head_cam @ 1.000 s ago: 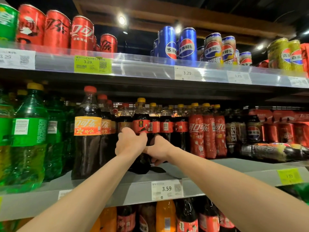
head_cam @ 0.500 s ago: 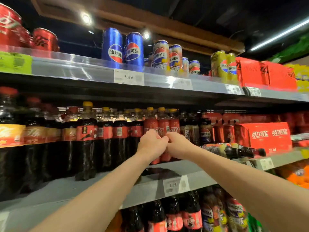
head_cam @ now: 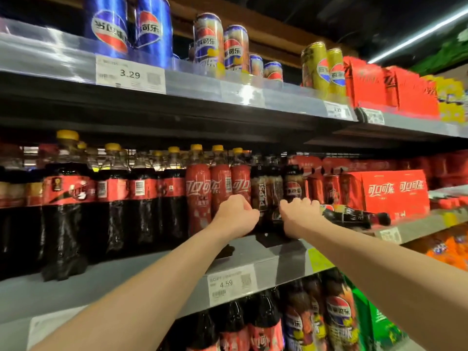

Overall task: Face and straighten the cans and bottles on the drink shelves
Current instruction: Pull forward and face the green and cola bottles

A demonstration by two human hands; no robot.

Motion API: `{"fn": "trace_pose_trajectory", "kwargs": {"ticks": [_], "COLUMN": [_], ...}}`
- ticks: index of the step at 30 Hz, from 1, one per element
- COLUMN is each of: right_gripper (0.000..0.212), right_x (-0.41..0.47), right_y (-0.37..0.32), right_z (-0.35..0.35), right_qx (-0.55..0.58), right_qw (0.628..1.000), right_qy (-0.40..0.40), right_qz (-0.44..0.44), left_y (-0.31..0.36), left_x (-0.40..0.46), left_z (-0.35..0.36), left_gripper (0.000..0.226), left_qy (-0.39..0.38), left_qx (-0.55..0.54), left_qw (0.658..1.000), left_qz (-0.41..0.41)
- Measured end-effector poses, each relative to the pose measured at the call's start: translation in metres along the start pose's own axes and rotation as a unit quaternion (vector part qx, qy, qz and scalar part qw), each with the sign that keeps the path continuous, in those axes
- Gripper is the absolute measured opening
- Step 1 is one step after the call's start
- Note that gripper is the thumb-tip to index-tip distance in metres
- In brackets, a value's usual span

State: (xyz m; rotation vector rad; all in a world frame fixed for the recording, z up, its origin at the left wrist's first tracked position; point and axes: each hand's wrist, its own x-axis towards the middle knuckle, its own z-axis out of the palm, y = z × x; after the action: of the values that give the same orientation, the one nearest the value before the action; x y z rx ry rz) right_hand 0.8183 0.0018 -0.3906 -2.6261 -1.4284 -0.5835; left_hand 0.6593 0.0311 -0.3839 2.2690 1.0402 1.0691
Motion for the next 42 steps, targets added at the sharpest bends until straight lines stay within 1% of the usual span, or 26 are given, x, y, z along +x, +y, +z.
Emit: {"fn": "trace_pose_trajectory", "kwargs": {"ticks": [3,6,8,12,14,16,17,18,20,23,25,27,28,29,30,31,32,33,34,35,37,38,39,40,41,42], "right_gripper": [0.051,0.046,0.047,0.067,0.074,0.079,0.079,0.079,0.079,0.079,0.072,0.073,0.079,0.086,0.091,0.091,0.086,0.076,0.066,0.059,0.052,0.049,0.046,0.044,0.045,0.046], "right_x": [0.003,0.001,-0.002,-0.007,-0.008,-0.007,-0.006,-0.004,-0.001,0.004,0.004,0.004,0.004,0.003,0.0,0.0,0.004,0.008,0.01,0.012,0.013,0.013,0.014,0.014,0.014,0.015], "right_y": [0.004,0.014,0.022,0.021,0.018,0.018,0.018,0.019,0.019,0.017,0.014,0.012,0.011,0.009,0.008,0.007,0.006,0.006,0.007,0.008,0.011,0.013,0.014,0.016,0.016,0.016], "right_z": [0.001,0.002,0.002,-0.006,-0.012,-0.013,-0.013,-0.012,-0.01,-0.004,0.003,0.008,0.009,0.008,0.005,0.001,-0.001,-0.003,-0.004,-0.004,-0.002,-0.001,0.001,0.001,0.002,0.002], "right_qx": [-0.022,-0.033,-0.031,-0.056,-0.084,-0.105,-0.11,-0.111,-0.098,-0.047,0.023,0.079,0.13,0.218,0.337,0.454,0.534,0.575,0.579,0.566,0.54,0.534,0.526,0.517,0.511,0.508], "right_qw": [1.0,0.999,0.996,0.98,0.963,0.938,0.924,0.912,0.9,0.915,0.924,0.936,0.941,0.938,0.918,0.878,0.839,0.813,0.811,0.822,0.841,0.845,0.85,0.856,0.86,0.861], "right_qy": [-0.001,0.018,0.051,0.103,0.135,0.179,0.203,0.224,0.251,0.261,0.271,0.286,0.28,0.254,0.204,0.15,0.098,0.059,0.039,0.029,0.028,0.026,0.025,0.024,0.02,0.017], "right_qz": [0.015,-0.035,-0.07,-0.159,-0.217,-0.277,-0.305,-0.326,-0.342,-0.304,-0.269,-0.191,-0.14,-0.09,-0.042,0.004,0.044,0.069,0.073,0.061,0.032,0.021,0.01,0.001,-0.004,-0.01], "left_y": [-0.002,-0.002,0.004,0.019,0.02,0.018,0.016,0.015,0.014,0.017,0.017,0.016,0.016,0.016,0.017,0.018,0.018,0.019,0.02,0.02,0.021,0.023,0.026,0.027,0.027,0.027], "left_x": [0.002,0.005,0.007,0.015,0.024,0.032,0.035,0.037,0.04,0.044,0.047,0.05,0.051,0.052,0.052,0.052,0.052,0.051,0.051,0.052,0.054,0.055,0.053,0.054,0.061,0.066], "left_z": [0.002,0.006,0.01,0.019,0.023,0.024,0.024,0.024,0.025,0.027,0.03,0.033,0.035,0.037,0.039,0.041,0.044,0.048,0.05,0.052,0.055,0.055,0.054,0.054,0.058,0.062], "left_gripper": [0.008,0.01,0.021,0.057,0.076,0.094,0.1,0.104,0.1,0.088,0.08,0.071,0.065,0.058,0.052,0.049,0.05,0.056,0.062,0.064,0.058,0.055,0.053,0.053,0.052,0.049], "left_qy": [-0.004,-0.015,-0.029,-0.057,-0.063,-0.089,-0.098,-0.101,-0.078,-0.046,-0.047,-0.061,-0.06,-0.055,-0.055,-0.071,-0.093,-0.11,-0.114,-0.101,-0.064,-0.062,-0.09,-0.099,-0.098,-0.111], "left_qx": [0.009,0.027,0.037,0.099,0.14,0.183,0.186,0.181,0.183,0.189,0.178,0.151,0.129,0.104,0.074,0.039,-0.003,-0.035,-0.058,-0.071,-0.123,-0.178,-0.256,-0.303,-0.34,-0.302], "left_qw": [1.0,0.999,0.999,0.993,0.987,0.979,0.978,0.978,0.98,0.981,0.983,0.986,0.989,0.992,0.994,0.993,0.99,0.985,0.984,0.986,0.98,0.966,0.937,0.917,0.894,0.91], "left_qz": [0.002,0.008,0.012,0.035,0.039,0.025,0.012,0.0,-0.009,-0.017,-0.023,-0.027,-0.032,-0.041,-0.059,-0.081,-0.11,-0.127,-0.124,-0.116,-0.144,-0.177,-0.219,-0.238,-0.276,-0.261]}}
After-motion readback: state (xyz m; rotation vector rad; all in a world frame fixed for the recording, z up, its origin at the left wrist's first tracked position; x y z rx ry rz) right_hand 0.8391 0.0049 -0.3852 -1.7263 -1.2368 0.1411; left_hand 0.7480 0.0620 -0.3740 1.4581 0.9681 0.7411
